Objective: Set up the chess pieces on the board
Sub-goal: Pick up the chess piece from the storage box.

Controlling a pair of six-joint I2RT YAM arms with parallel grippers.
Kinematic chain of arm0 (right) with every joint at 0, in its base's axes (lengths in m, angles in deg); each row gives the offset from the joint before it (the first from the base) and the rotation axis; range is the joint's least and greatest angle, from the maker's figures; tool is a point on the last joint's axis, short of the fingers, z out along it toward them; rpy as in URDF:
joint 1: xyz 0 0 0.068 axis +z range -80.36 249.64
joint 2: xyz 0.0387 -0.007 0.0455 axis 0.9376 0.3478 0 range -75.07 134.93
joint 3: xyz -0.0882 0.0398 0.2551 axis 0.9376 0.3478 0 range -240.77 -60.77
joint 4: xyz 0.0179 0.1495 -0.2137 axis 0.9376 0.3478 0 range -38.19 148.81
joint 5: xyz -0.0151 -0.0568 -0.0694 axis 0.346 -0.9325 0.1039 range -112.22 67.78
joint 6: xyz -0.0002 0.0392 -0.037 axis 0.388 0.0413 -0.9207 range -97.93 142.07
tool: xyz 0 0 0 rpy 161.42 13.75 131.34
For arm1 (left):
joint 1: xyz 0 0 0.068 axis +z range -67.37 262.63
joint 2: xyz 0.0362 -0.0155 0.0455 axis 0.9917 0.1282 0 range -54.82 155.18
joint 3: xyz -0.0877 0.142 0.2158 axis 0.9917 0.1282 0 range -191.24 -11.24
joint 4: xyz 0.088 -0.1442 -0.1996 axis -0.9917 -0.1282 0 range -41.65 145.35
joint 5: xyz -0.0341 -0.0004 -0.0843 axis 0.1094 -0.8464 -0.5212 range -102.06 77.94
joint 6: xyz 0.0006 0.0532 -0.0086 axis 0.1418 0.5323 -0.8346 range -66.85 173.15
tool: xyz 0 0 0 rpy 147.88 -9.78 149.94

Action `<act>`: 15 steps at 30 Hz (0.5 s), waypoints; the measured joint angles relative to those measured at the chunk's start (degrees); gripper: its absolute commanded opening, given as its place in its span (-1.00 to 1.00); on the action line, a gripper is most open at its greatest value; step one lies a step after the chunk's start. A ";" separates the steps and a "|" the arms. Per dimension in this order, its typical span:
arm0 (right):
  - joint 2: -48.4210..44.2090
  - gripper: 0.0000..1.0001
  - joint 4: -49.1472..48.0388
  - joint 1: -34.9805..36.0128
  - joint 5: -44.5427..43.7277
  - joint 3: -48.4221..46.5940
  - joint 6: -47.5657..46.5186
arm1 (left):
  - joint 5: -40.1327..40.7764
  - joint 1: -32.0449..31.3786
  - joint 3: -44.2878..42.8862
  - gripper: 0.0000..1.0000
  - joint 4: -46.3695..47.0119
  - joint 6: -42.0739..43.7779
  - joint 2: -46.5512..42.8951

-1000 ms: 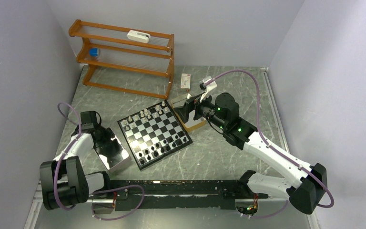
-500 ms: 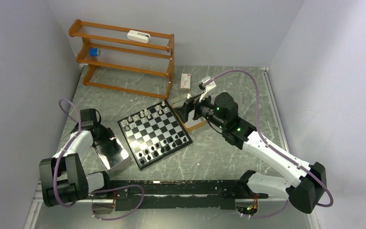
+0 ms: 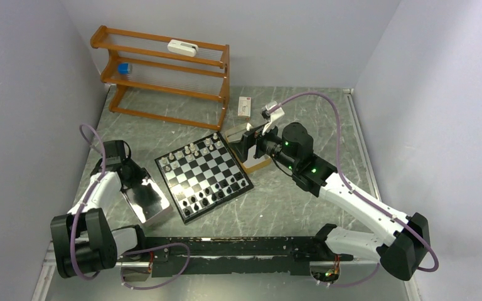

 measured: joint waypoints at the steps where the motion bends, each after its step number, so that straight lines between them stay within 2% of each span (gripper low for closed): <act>1: 0.00 1.00 0.02 0.00 0.02 0.11 0.00 | 0.02 0.00 -0.13 -0.43 0.00 0.37 0.39; 15: -0.04 1.00 -0.17 0.00 0.07 0.37 0.00 | 0.17 0.00 -0.35 -0.46 1.97 3.39 4.92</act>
